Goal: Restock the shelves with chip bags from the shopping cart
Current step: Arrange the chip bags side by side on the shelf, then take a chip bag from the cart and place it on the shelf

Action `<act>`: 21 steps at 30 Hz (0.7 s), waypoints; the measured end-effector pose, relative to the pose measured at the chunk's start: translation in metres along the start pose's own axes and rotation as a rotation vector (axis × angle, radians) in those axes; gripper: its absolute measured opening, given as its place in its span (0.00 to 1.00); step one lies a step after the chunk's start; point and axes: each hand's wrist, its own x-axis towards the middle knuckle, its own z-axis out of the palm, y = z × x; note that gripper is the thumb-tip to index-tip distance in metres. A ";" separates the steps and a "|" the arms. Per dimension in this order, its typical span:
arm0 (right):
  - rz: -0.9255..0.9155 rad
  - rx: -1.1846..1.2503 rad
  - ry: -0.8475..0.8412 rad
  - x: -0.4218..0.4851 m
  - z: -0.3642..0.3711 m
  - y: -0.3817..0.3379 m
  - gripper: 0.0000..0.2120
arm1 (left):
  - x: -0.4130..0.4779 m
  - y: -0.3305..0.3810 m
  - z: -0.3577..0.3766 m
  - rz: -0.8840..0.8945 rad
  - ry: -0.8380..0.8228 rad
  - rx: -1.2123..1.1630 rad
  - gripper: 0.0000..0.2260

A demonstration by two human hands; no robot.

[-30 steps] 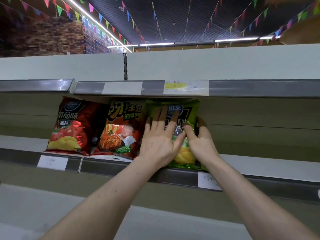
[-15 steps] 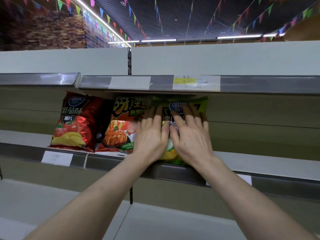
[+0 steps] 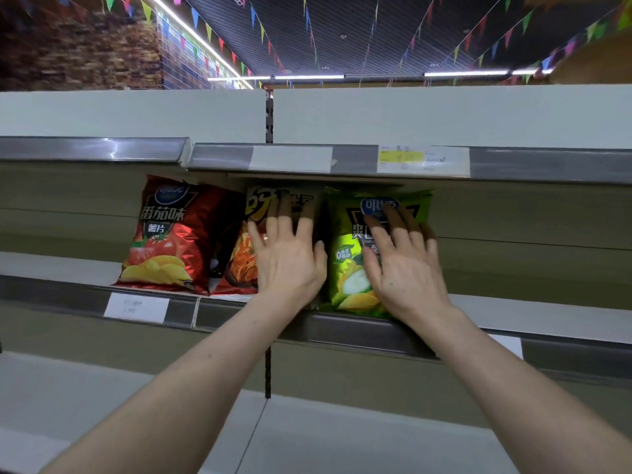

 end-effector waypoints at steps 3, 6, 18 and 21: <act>0.018 -0.018 -0.016 -0.002 -0.001 -0.004 0.22 | -0.009 -0.002 -0.002 0.037 0.000 -0.043 0.20; 0.011 -0.018 -0.013 0.000 -0.005 -0.008 0.24 | -0.019 0.004 -0.008 0.121 0.048 -0.064 0.23; -0.102 0.533 0.003 -0.012 -0.020 -0.065 0.18 | -0.042 -0.008 -0.058 -0.249 0.013 -0.088 0.23; -0.113 0.750 -0.051 -0.023 -0.023 -0.088 0.16 | -0.064 -0.013 -0.076 -0.512 0.017 -0.235 0.24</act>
